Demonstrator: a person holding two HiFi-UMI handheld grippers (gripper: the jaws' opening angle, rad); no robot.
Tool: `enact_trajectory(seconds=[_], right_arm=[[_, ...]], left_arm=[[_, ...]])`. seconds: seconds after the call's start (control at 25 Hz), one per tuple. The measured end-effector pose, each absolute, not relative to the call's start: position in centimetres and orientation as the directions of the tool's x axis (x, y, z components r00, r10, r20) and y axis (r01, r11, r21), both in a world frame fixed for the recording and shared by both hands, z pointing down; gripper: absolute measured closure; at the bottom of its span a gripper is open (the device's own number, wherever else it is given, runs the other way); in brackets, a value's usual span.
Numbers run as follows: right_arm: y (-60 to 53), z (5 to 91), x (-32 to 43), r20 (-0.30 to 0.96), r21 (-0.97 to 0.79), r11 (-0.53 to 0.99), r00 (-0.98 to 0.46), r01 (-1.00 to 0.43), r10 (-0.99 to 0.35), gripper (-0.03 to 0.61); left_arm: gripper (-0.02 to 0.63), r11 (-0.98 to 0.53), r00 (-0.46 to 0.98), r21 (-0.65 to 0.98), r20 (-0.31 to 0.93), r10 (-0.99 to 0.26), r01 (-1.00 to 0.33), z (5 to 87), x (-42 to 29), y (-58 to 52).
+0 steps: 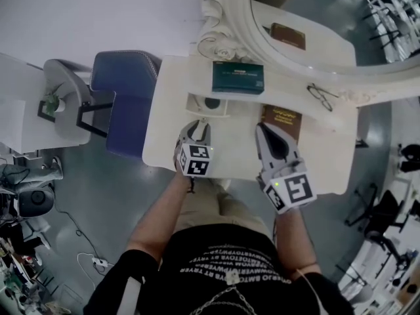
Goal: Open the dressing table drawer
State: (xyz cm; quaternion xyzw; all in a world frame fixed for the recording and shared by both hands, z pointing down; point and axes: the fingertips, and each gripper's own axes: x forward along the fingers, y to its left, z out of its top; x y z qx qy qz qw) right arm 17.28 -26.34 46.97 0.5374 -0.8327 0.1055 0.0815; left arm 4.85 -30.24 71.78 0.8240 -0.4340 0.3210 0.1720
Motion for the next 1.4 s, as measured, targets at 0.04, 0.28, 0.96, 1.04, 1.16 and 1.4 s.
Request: enact_trajectory(seconds=[0.04, 0.28, 0.96, 1.04, 1.16, 1.4], right_arm=[[-26.2, 46.9, 17.3, 0.249, -0.087, 0.399, -0.408, -0.913, -0.879, 0.575], [-25.6, 46.4, 17.9, 0.243, -0.064, 0.39, -0.393, -0.919, -0.887, 0.575], [-23.2, 44.0, 18.8, 0.229, -0.021, 0.373, -0.367, -0.928, -0.901, 0.576], [-22.8, 43.5, 18.9, 0.224, -0.015, 0.374, -0.367, -0.927, -0.903, 0.577], [-22.4, 42.5, 18.9, 0.209, -0.001, 0.377, -0.369, -0.926, -0.905, 0.577], [-21.4, 40.5, 18.9, 0.207, 0.028, 0.377, -0.364, -0.926, -0.908, 0.577]], left_arm=[[0.506, -0.564, 0.427, 0.015, 0.669, -0.608, -0.826, 71.2, 4.8, -30.1], [0.536, -0.599, 0.525, 0.063, 0.56, -0.641, -0.798, 65.3, 5.3, -29.6], [0.611, -0.635, 0.626, 0.04, 0.228, -0.746, -0.771, 46.0, 5.0, -27.9], [0.611, -0.642, 0.63, 0.021, 0.223, -0.744, -0.766, 44.7, 5.1, -27.5], [0.611, -0.648, 0.629, -0.022, 0.215, -0.747, -0.761, 43.2, 5.3, -26.9], [0.611, -0.641, 0.625, -0.032, 0.189, -0.758, -0.767, 40.3, 4.6, -26.0]])
